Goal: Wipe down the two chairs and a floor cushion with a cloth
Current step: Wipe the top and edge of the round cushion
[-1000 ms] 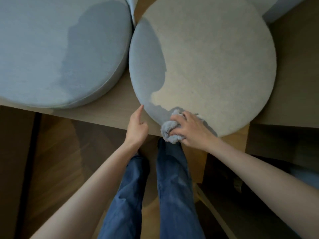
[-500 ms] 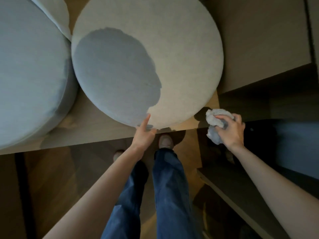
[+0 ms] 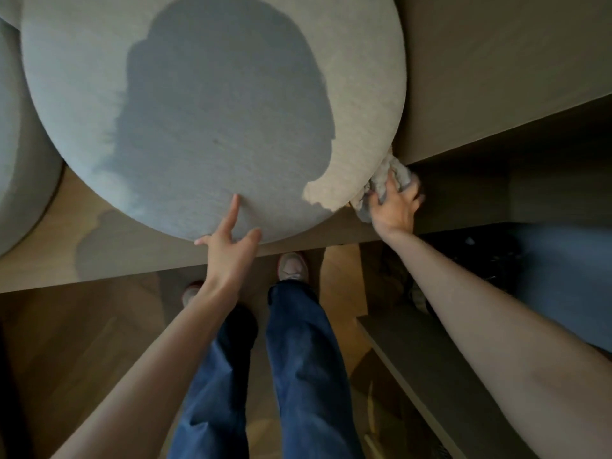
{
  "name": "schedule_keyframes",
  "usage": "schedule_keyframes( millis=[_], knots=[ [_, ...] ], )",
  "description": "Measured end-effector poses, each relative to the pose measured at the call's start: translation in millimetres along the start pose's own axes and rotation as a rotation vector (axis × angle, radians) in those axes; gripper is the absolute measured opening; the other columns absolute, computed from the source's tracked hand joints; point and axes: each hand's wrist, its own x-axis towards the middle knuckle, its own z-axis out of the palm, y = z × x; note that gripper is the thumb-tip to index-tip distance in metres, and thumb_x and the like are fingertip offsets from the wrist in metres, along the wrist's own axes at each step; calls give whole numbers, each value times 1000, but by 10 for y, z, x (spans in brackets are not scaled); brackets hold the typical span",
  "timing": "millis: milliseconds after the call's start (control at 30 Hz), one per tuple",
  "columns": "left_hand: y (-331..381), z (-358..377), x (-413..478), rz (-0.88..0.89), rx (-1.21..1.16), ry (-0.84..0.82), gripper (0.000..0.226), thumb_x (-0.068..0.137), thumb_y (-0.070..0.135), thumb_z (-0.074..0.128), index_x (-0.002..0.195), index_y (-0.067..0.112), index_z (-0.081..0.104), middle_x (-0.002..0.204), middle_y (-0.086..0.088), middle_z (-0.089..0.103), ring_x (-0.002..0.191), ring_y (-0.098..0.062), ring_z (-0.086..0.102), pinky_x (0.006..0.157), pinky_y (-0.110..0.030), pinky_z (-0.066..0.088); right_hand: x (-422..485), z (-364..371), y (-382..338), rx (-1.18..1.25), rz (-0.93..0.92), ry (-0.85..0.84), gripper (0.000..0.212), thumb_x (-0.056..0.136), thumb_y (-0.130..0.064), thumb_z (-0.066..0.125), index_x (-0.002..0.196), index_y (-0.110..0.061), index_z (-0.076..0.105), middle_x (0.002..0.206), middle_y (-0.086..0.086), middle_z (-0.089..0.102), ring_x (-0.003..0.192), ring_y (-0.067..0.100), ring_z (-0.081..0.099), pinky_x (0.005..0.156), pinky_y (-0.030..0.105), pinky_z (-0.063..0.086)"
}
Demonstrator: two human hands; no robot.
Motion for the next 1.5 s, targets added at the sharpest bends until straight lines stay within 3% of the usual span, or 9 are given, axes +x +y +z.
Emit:
schedule_keyframes(
  millis=[133, 233, 433, 567, 667, 767, 967, 1167, 1500],
  knots=[
    [5, 37, -40, 38, 22, -5, 68, 93, 9, 52, 148, 40, 26, 84, -15, 53, 41, 21, 39, 119, -34, 14, -215, 146, 65, -123, -162, 73, 58, 92, -33, 58, 146, -26, 37, 152, 15, 14, 128, 37, 24, 103, 40, 35],
    [-10, 46, -4, 53, 81, -42, 72, 93, 12, 52, 146, 48, 21, 139, -46, 19, 44, 14, 42, 118, -30, 23, -403, 189, 198, -133, -291, 27, 54, 92, -29, 60, 142, -22, 42, 149, 15, 19, 126, 33, 26, 101, 37, 37],
    [-56, -41, 24, 88, 57, -82, 69, 95, 14, 52, 149, 42, 19, 111, -9, 52, 124, 21, 4, 115, -33, -3, 79, -38, 91, -65, -123, 41, 54, 95, -22, 55, 145, -29, 36, 153, 15, 11, 137, 41, 16, 106, 47, 36],
    [-40, -46, -4, 120, 68, -78, 71, 96, 11, 52, 150, 40, 16, 151, -35, -15, 42, 34, 22, 103, -13, 9, 14, 62, 10, -10, -27, 34, 54, 95, -24, 54, 145, -31, 36, 153, 14, 9, 138, 42, 11, 111, 46, 28],
    [-173, -65, -37, 156, 78, -72, 73, 95, 8, 51, 149, 41, 16, 148, -25, -35, 70, 29, 45, 75, 2, 41, -485, 333, 19, 11, -119, 62, 56, 90, -21, 60, 142, -27, 40, 143, 14, 21, 127, 33, 22, 104, 36, 31],
    [-342, -138, -84, 172, 165, -110, 73, 95, 6, 47, 148, 46, 16, 153, -19, -30, 100, -29, 63, 82, -10, 49, -987, 613, 2, 37, -201, 30, 55, 90, -20, 62, 141, -24, 45, 143, 15, 24, 123, 32, 24, 96, 26, 26],
    [-488, -302, -133, 236, 320, -153, 73, 97, 9, 46, 147, 50, 14, 157, -16, -19, 100, -16, 65, 55, -3, 39, -824, 513, 213, -73, -275, -15, 56, 91, -19, 58, 144, -26, 39, 142, 14, 22, 124, 34, 23, 99, 40, 35],
    [-565, -313, -146, 275, 386, -145, 72, 97, 11, 46, 148, 49, 12, 158, -14, -18, 95, -20, 63, 56, -12, 37, -337, 232, 355, 55, 212, 131, 50, 96, -25, 50, 144, -26, 37, 148, 16, 18, 133, 42, 19, 111, 42, 28],
    [-531, -362, -132, 229, 400, -176, 68, 98, 14, 46, 147, 51, 14, 159, -13, -12, 91, -12, 61, 69, -18, 36, -1362, 930, -181, 122, -186, -3, 58, 93, -20, 58, 147, -24, 37, 145, 13, 19, 126, 28, 20, 90, 23, 30]
  ],
)
